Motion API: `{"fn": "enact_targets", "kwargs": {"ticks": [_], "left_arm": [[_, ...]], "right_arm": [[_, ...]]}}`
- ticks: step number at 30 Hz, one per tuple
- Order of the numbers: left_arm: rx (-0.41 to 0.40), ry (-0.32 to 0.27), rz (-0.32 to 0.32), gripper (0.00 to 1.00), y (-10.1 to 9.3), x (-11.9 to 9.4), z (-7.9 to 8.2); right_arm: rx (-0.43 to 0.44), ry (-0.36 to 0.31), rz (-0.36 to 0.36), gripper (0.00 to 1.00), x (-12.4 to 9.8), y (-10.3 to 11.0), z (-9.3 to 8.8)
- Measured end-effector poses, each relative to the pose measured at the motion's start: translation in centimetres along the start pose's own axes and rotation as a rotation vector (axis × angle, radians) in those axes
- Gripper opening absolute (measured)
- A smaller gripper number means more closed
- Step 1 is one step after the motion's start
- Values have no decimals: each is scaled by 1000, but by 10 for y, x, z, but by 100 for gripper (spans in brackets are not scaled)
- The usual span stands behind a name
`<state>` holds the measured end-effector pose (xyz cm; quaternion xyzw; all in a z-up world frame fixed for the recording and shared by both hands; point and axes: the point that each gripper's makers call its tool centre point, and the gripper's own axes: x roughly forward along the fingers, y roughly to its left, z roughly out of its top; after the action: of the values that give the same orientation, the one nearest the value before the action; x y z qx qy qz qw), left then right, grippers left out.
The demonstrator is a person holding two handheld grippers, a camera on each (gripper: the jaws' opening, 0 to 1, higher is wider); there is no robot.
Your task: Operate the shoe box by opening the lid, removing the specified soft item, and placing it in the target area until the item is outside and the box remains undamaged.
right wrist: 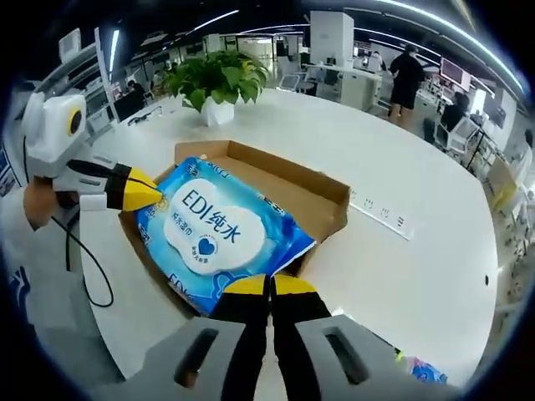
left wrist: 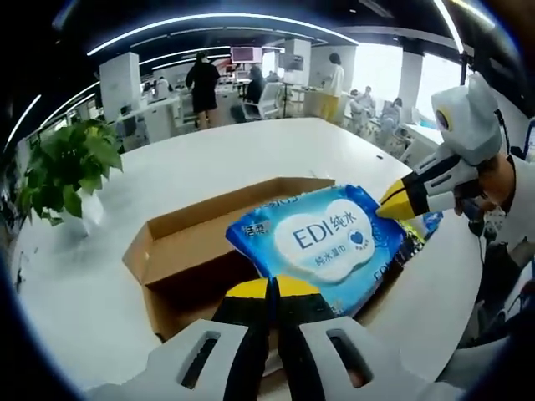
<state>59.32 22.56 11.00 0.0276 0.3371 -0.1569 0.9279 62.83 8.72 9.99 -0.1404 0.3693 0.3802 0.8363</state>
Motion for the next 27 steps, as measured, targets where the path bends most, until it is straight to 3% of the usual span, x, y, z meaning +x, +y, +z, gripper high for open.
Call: {"fn": "enact_targets", "kwargs": {"ticks": [13, 27], "left_arm": [[29, -4, -60, 0, -52, 10, 16], [63, 6, -137, 0, -117, 34, 26]], "right_arm": [[34, 2, -48, 0, -36, -34, -26], [86, 20, -105, 0, -74, -78, -66]]}}
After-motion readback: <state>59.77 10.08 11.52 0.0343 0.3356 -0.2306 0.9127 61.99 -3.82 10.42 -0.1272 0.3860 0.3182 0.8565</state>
